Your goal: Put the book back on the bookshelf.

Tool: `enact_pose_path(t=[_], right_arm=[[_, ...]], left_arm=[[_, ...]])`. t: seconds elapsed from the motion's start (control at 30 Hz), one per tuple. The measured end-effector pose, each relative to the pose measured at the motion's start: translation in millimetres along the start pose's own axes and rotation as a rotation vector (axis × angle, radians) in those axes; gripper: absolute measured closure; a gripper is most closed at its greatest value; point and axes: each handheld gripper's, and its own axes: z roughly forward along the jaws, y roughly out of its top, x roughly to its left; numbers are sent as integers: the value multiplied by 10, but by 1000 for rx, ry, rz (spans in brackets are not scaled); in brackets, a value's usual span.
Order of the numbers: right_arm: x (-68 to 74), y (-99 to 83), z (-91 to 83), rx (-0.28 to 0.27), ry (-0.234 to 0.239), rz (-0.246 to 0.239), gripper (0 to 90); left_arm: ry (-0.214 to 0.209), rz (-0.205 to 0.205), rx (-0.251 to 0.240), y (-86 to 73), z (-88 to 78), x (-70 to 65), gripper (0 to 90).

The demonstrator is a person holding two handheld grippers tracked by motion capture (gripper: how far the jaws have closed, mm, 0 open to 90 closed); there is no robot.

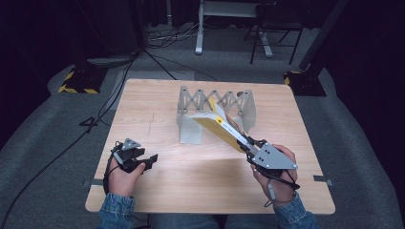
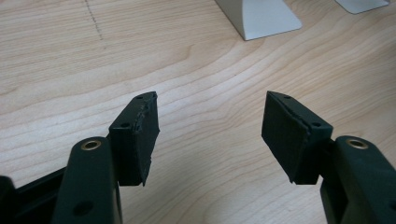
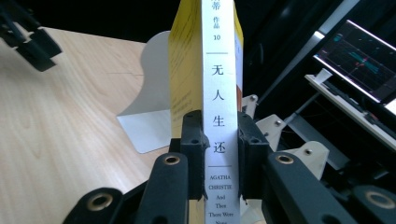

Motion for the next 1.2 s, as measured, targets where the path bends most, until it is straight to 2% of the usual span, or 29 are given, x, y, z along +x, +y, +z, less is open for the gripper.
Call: enact_pose_path(t=[0.17, 0.23, 0.33, 0.53, 0.77, 1.03, 1.2], right_arm=[[-61, 30, 2, 11, -41, -12, 767], [-93, 31, -8, 10, -56, -2, 766], [-157, 23, -29, 8, -77, 32, 767], [-269, 8, -46, -13, -131, 94, 767], [-356, 27, 37, -60, -178, 194, 767], [-395, 122, 207, -85, -211, 233, 766], [-485, 167, 318, -114, -260, 298, 767]], left_arm=[[23, -4, 15, -41, 49, 68, 357], [29, 2, 22, -47, 68, 84, 350], [51, 21, 43, -58, 130, 101, 347], [48, 24, 63, -80, 207, 130, 345], [57, 26, 35, -121, 250, 134, 347], [56, 43, 17, -155, 244, 144, 342], [61, 58, 10, -181, 235, 140, 338]])
